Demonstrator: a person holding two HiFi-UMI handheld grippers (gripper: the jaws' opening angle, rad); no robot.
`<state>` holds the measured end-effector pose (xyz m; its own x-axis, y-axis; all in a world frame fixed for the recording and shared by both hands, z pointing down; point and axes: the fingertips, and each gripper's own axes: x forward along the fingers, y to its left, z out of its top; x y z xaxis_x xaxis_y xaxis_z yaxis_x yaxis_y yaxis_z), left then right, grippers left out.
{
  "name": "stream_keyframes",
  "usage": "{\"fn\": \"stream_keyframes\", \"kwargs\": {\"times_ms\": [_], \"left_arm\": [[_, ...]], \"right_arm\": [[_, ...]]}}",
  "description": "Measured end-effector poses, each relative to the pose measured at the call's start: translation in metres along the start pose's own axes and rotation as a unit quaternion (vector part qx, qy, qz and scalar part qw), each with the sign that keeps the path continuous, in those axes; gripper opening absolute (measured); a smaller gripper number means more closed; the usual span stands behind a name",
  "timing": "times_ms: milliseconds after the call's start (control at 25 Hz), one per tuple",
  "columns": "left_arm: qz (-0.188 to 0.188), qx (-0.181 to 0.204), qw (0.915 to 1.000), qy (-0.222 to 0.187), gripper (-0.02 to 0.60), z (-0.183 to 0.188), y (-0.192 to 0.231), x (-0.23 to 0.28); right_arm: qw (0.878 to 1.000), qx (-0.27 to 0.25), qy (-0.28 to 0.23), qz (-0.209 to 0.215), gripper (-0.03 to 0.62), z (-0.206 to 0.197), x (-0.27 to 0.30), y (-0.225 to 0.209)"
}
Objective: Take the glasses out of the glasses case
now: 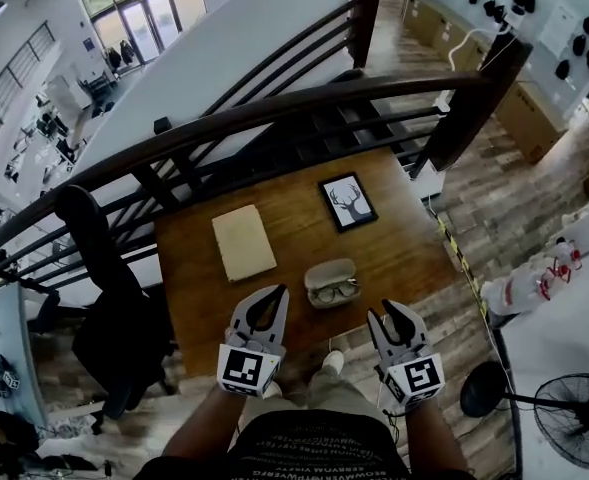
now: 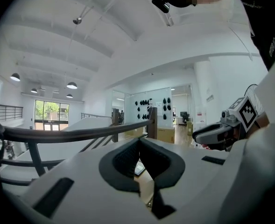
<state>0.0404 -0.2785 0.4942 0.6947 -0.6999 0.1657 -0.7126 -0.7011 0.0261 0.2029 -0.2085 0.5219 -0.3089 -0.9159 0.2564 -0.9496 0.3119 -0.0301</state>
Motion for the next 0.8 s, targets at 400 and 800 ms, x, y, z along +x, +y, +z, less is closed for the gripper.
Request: {"fn": "stream_keyframes", "kwargs": {"times_ms": [400,800], "left_arm": [[0.058,0.003,0.9983,0.012,0.026,0.004,0.0,0.025],[0.084,0.008,0.996,0.027,0.026,0.0,-0.008,0.039]], "right_arm": [[0.997,0.008,0.037,0.064,0.126,-0.028,0.038,-0.03],[0.988,0.0,0.084,0.129,0.098,-0.08,0.072,-0.039]]}}
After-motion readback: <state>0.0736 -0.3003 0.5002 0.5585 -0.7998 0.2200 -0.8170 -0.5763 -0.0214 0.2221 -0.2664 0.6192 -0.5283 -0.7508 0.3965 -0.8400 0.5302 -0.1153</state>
